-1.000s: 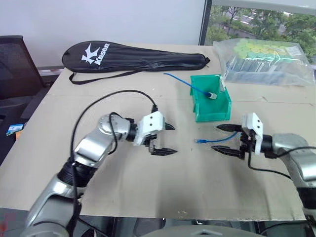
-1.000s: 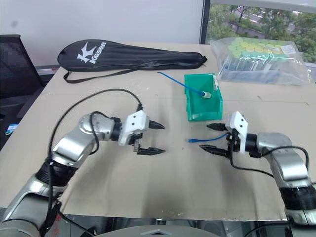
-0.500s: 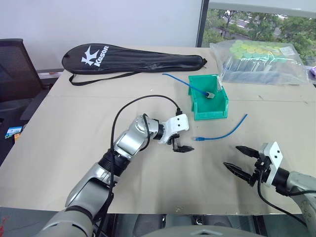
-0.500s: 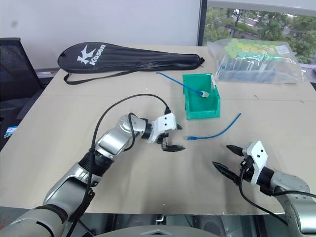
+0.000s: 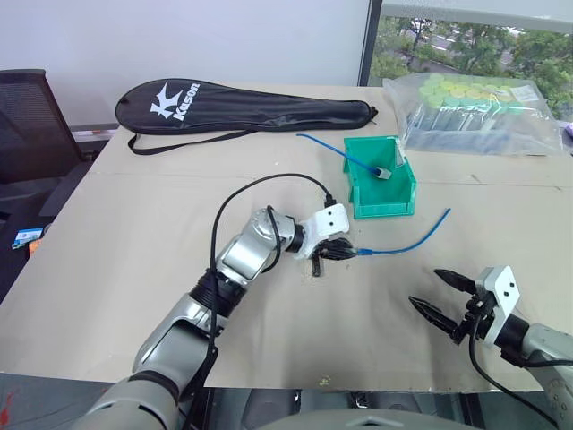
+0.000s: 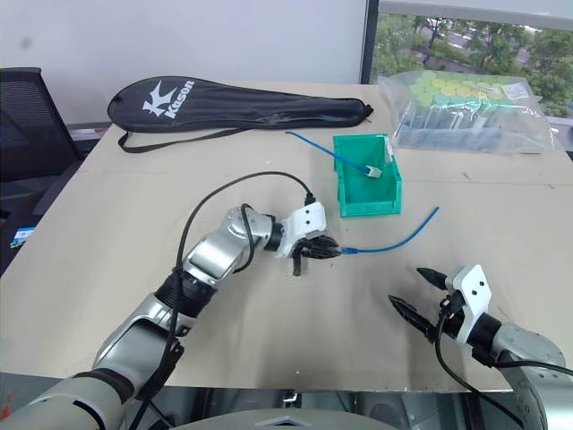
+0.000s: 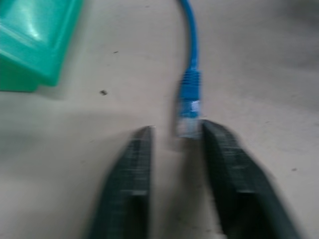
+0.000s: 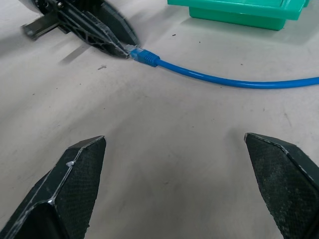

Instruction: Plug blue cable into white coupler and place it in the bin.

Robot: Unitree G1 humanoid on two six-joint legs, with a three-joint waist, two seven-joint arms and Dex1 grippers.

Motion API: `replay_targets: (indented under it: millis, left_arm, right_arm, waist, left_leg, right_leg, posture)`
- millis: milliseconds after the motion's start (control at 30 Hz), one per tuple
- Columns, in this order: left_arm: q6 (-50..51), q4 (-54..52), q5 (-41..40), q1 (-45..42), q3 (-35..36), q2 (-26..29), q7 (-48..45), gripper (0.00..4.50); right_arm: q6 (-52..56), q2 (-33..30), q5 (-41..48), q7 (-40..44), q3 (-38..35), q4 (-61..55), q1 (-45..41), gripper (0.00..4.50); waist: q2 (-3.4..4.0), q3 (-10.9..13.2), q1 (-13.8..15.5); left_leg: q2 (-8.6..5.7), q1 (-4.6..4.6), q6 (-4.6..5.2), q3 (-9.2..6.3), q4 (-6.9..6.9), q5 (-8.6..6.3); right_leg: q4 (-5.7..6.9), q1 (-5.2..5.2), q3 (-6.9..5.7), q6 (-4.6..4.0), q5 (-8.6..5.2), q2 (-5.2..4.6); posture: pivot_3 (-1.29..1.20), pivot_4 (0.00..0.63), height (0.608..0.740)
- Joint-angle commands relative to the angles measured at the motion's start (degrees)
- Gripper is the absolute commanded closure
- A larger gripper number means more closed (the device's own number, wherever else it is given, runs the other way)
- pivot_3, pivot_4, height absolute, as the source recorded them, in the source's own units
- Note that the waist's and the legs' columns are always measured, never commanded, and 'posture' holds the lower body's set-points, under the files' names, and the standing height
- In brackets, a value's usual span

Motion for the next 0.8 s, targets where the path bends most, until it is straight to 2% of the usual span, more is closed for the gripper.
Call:
replay_targets:
  millis: [33,267,333,433,600,800]
  left_arm:
    - [-0.22,-0.43,-0.18,1.55,-1.21,0.13,-1.57,4.47]
    - [-1.90,-0.20,-1.05,1.89,0.44,-0.61,-1.69,4.47]
    - [-0.34,-1.23,-3.92,1.72,2.84,-1.88,-1.66,4.47]
    - [4.84,-4.45,-9.86,1.70,6.50,-3.64,-2.36,4.47]
    - [16.99,-10.78,-20.81,2.02,10.93,-5.43,-3.48,4.47]
    - [26.55,-13.61,-29.11,1.57,13.55,-6.00,-2.40,4.47]
  right_arm:
    - [-0.84,-0.54,0.87,-0.20,-0.98,-0.80,-0.18,0.10]
    - [-0.89,-0.22,1.34,-0.24,-0.85,-0.31,-0.83,0.10]
    - [0.62,0.90,4.51,-0.48,-1.51,-1.07,-1.25,0.10]
    - [6.68,2.82,14.42,-2.50,-3.71,-3.02,-1.42,0.10]
    - [18.87,6.37,40.38,-8.01,-6.50,-4.45,-1.27,0.10]
    - [20.35,12.66,53.51,-15.90,-3.31,-5.38,-6.70,0.10]
  waist:
    - [0.01,0.00,-0.01]
    - [0.01,0.00,-0.01]
    - [0.01,0.00,-0.01]
    - [0.00,0.01,0.03]
    - [0.00,0.01,-0.12]
    - [0.02,0.01,-0.30]
  left_leg:
    - [0.00,0.00,0.00,0.00,0.00,0.00]
    - [0.00,0.00,0.00,0.01,0.00,0.00]
    - [0.00,0.00,0.00,0.01,0.00,0.00]
    - [0.02,-0.05,0.00,-0.06,0.00,0.00]
    - [0.03,-0.06,0.00,-0.12,0.00,0.00]
    - [0.03,-0.02,0.00,-0.15,0.00,0.00]
  right_leg:
    - [0.00,0.00,0.00,0.00,0.00,0.00]
    - [0.00,0.00,0.02,0.00,0.00,0.00]
    - [0.00,0.00,0.02,0.00,0.00,-0.01]
    - [0.00,-0.01,-0.03,0.00,0.00,-0.01]
    - [0.01,0.00,-0.07,0.00,0.00,-0.16]
    - [0.10,-0.01,-0.07,-0.01,0.00,-0.17]
  posture:
    - [0.00,0.150,0.740]
    - [0.00,0.150,0.740]
    - [0.00,0.150,0.740]
    - [0.00,0.150,0.740]
    - [0.00,0.150,0.740]
    - [0.00,0.150,0.740]
